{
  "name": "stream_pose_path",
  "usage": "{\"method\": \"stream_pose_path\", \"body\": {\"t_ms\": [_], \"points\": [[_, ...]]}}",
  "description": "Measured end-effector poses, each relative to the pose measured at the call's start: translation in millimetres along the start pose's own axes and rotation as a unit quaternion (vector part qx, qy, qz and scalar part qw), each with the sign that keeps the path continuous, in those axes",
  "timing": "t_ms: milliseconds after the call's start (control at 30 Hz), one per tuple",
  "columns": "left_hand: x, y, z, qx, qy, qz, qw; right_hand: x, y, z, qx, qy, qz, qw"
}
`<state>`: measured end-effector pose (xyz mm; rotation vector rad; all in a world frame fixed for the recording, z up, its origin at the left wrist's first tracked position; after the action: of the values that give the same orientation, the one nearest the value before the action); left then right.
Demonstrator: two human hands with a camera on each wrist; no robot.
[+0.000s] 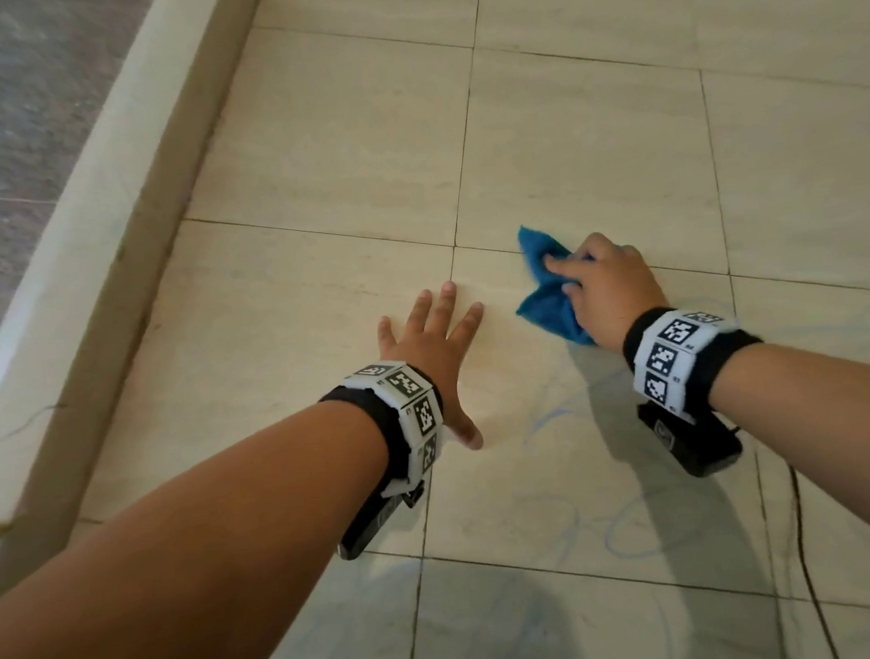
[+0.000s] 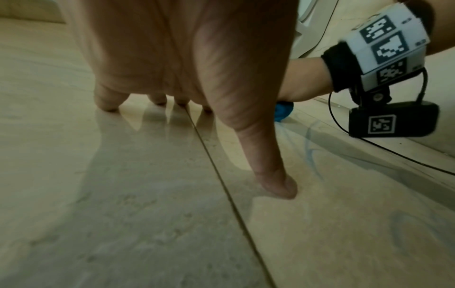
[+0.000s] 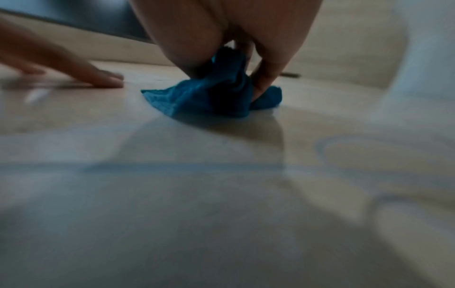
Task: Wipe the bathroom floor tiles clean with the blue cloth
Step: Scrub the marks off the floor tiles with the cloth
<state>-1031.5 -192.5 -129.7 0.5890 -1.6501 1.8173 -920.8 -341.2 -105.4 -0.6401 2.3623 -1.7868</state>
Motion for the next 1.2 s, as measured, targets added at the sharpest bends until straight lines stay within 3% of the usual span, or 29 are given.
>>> {"method": "stream_pose_path", "body": {"t_ms": [67,167,200,267,367,400,533,567,667,700,767,867,933,1000,1067,1100,1200], "points": [[-0.6,0.4,0.5,-0.001,-0.001,-0.005,1.0,10.5,8.2,-13.2,0.039,0.007,-0.027,0.999],[-2.0,-0.2,1.0,-0.015,-0.006,-0.011,1.0,48.0,30.7,-68.0,0.067,-0.159,-0.1,0.98],[-1.9,-0.6,1.0,-0.015,-0.007,-0.013,1.0,48.7,31.4,-69.4,0.063,-0.185,-0.113,0.974],[-1.0,-0.9,1.6,-0.006,-0.01,-0.018,1.0,22.5,19.0,-45.1,0.054,-0.145,-0.083,0.984],[0.8,-1.7,1.5,0.002,-0.011,-0.021,1.0,-6.1,-0.2,3.7,0.01,-0.002,-0.004,1.0],[0.9,-1.2,1.5,0.003,-0.011,-0.022,1.0,-2.1,1.4,-0.5,0.022,-0.011,-0.003,1.0],[-0.6,-2.0,1.0,0.0,-0.012,-0.019,1.0,27.0,16.7,-35.5,0.048,-0.167,-0.062,0.983],[-0.5,-1.9,1.1,0.001,-0.014,-0.021,1.0,14.9,10.3,-23.7,0.035,-0.149,-0.053,0.987],[-0.5,-1.5,0.7,0.002,-0.018,-0.023,1.0,-16.9,-13.0,36.7,-0.024,0.039,0.014,0.999],[-0.1,-1.8,1.2,0.002,-0.018,-0.022,1.0,-13.0,-12.2,38.3,-0.027,0.053,0.024,0.998],[0.5,-2.3,1.6,0.001,-0.016,-0.02,1.0,8.8,-0.9,4.6,-0.019,-0.012,0.018,1.0],[0.1,-3.5,1.8,-0.007,-0.019,-0.023,1.0,43.0,21.3,-40.5,-0.031,-0.153,-0.07,0.985],[-0.6,-2.5,2.1,-0.004,-0.019,-0.022,1.0,25.7,10.3,-22.2,-0.03,-0.142,-0.053,0.988],[-1.0,-2.3,0.9,-0.002,-0.019,-0.017,1.0,2.3,-11.6,25.2,-0.033,-0.035,0.02,0.999],[-0.4,-2.2,0.3,0.001,-0.018,-0.019,1.0,0.3,-16.9,52.6,-0.028,0.049,0.044,0.997],[0.1,-1.6,0.4,0.003,-0.017,-0.022,1.0,6.1,-15.2,47.8,-0.023,0.047,0.039,0.998],[0.6,-3.0,0.5,0.001,-0.016,-0.02,1.0,32.4,0.0,12.0,-0.017,-0.078,-0.024,0.997]]}}
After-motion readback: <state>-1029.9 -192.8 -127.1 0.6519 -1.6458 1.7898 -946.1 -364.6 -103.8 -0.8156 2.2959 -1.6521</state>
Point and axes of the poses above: each hand's wrist, its own x-axis away from the middle knuckle, its own y-axis out of the palm, z = x × y, the point moved 9 cm from there along -x, towards the middle knuckle, and after that the axes turned 1 degree about -x, right-handed, at the moved point
